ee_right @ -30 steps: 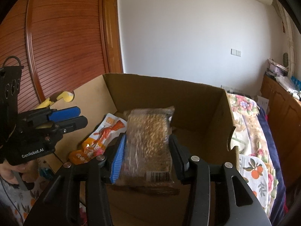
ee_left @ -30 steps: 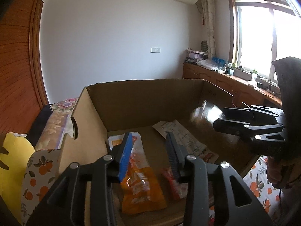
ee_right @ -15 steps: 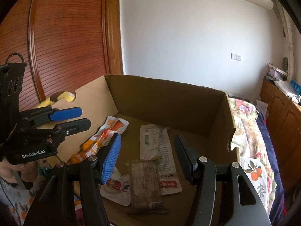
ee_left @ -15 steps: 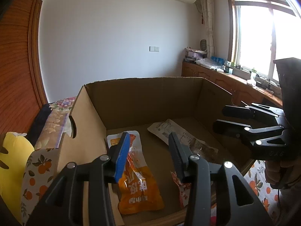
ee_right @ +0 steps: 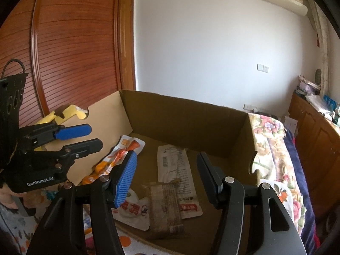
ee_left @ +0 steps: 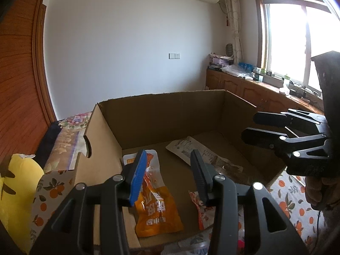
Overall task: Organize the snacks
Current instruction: 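Move both tools back from the box toward the snack pile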
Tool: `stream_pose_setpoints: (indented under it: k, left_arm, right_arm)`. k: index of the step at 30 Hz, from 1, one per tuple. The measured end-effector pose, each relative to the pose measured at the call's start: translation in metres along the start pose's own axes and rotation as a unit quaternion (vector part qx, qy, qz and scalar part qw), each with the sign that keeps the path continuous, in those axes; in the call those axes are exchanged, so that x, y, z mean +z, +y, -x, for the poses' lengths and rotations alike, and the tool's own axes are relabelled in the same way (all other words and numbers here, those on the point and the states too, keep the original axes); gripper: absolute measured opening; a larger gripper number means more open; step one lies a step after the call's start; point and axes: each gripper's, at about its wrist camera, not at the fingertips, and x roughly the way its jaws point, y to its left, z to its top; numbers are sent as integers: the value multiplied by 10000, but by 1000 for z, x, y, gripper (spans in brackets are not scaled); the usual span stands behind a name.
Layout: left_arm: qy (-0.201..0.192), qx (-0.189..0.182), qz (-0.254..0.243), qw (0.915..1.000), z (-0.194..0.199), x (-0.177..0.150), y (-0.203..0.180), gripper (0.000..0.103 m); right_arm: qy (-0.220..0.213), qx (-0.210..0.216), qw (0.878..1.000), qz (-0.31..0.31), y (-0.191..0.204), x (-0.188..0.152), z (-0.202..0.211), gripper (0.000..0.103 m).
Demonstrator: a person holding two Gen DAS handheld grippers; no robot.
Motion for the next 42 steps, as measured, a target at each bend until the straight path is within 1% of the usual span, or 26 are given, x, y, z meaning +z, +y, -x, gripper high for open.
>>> stream_pose_setpoints:
  k: [2,8,14,17,19,20,21,23,27,31,34,38,42]
  left_arm:
    - [-3,45,0,10000,7,2,-1,48]
    - [-52,146,-18,9999,36,4,-8,50]
    - [-32,228,17,9997,71,2,-9,52]
    - [4,267,33,9996,87,-4,-9,56]
    - [56,285,53,9996,94,-11,-8,61]
    - [74,296,76,9995,98,-17,-7,67]
    - [84,300,91,9995,102,-23,-7,70]
    - [173,308,108,9993,105,-36,-6,70]
    - [529,257,175,9981,102,-65,-7,70]
    - [815,224,237,9961,98,-94,-10,70]
    - [968,194,303,9947,92,-111,-11,70]
    - [1029,244,394,9936,89,-126,-8,70]
    - [1101,216,542,9922,86,-129,-3,70]
  right_arm:
    - [2,-24,10000,32,3,1,5,60]
    - [-98,-113,9998,157,17,14,36,60]
    - [-195,-216,9990,347,41,20,78,60]
    - [-147,-207,9993,280,50,17,93,60]
    - [-91,-189,9996,214,55,11,102,60]
    - [-53,-188,9996,188,57,8,105,61]
    - [-13,-195,9997,157,59,4,109,61]
    - [89,-196,9997,101,62,-8,114,62]
    - [417,-199,9989,-32,68,-35,109,62]
    - [803,-167,9963,-240,70,-70,95,62]
    - [1006,-113,9940,-422,70,-94,84,62]
    - [1088,68,9919,-650,70,-112,73,62]
    - [1191,264,9905,-633,82,-119,61,59]
